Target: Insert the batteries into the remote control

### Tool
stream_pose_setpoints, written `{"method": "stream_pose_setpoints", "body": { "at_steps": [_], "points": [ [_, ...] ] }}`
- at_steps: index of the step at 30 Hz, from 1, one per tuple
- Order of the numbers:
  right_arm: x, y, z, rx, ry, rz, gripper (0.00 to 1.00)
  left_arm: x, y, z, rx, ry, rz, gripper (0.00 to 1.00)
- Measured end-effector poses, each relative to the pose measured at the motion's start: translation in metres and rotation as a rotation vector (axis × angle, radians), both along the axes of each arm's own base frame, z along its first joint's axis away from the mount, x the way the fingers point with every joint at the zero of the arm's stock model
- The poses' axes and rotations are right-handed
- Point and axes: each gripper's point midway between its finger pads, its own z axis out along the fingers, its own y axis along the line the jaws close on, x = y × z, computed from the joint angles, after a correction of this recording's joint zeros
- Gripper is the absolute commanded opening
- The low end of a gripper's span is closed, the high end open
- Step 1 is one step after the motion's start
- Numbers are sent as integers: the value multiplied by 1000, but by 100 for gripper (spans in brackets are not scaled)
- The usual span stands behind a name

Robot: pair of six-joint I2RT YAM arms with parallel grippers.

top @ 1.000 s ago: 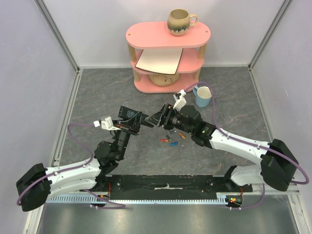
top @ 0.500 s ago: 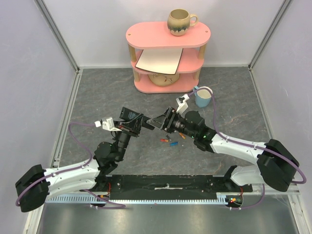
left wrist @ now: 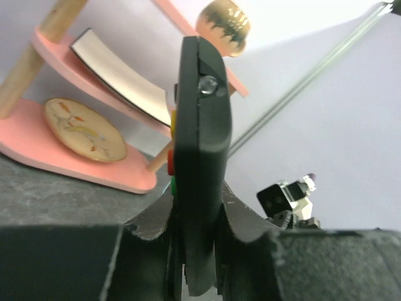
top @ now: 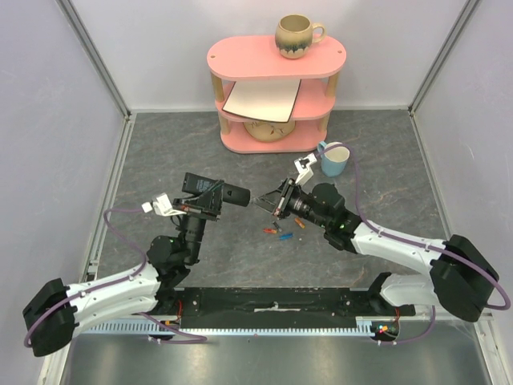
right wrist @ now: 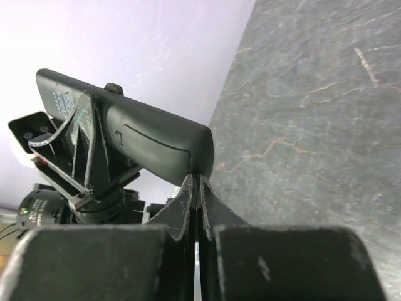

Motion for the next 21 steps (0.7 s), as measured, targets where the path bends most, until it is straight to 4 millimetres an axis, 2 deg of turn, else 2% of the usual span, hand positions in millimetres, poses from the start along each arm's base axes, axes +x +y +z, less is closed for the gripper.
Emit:
{"method": "stream_pose_setpoints", "body": {
  "at_steps": [3,11,12,13,14,17,21],
  "points": [
    [-4,0,4,0,-11,9,0,-3,-1,5,-12,-12,-18,2],
    [-4,-3,-13,-66,6,6,2,-1,-7,-6,35,10,-27,2],
    [-4,-4,-14,-81,9,6,20,-1,-8,-7,42,12,-29,2],
    [-4,-5,-15,-94,8,3,30,-1,-9,-8,47,14,-30,2],
    [-4,-6,-15,-106,9,-1,45,-1,-9,-9,50,13,-33,2],
    [-3,-10,-11,-143,-10,-14,63,-1,-11,-9,64,9,-40,2],
    [-3,-13,1,-145,-40,-23,78,-2,-12,-10,76,7,-42,2]
  ]
}}
